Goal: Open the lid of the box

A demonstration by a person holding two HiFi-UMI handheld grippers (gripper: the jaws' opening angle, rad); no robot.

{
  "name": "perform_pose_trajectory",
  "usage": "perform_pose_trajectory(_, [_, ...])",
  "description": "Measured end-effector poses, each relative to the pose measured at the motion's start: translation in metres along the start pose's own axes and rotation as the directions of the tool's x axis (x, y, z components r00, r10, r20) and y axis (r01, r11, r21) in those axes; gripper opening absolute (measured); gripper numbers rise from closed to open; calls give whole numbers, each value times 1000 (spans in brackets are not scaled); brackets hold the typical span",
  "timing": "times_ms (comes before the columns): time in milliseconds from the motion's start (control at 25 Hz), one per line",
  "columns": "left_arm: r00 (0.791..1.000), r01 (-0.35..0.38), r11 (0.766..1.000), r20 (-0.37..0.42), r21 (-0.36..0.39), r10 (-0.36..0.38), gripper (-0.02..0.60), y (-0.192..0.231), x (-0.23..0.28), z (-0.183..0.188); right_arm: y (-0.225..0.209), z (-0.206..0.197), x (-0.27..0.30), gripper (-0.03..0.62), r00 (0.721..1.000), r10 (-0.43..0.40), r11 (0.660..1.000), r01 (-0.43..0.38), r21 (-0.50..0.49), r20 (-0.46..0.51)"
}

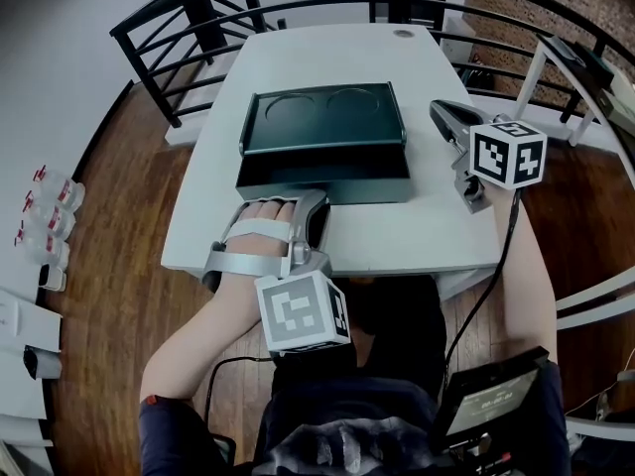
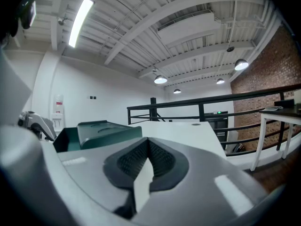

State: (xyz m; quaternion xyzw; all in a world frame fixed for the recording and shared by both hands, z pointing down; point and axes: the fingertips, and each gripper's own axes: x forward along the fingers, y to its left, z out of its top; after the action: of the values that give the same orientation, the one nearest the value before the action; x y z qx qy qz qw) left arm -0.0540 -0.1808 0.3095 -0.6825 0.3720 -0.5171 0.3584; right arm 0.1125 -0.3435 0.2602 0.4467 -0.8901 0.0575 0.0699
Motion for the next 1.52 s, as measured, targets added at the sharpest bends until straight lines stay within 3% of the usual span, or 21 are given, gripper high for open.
perform_pose_trajectory(1080, [998, 20, 999, 52, 41, -23, 84, -31, -48, 20, -8, -2, 1, 5, 1000, -2, 1000, 2, 0, 3])
perform_pose_trajectory(1520, [998, -49, 996, 46, 79, 46, 87, -33, -53, 17, -8, -5, 0, 5, 1000, -1, 1000, 1, 1, 3])
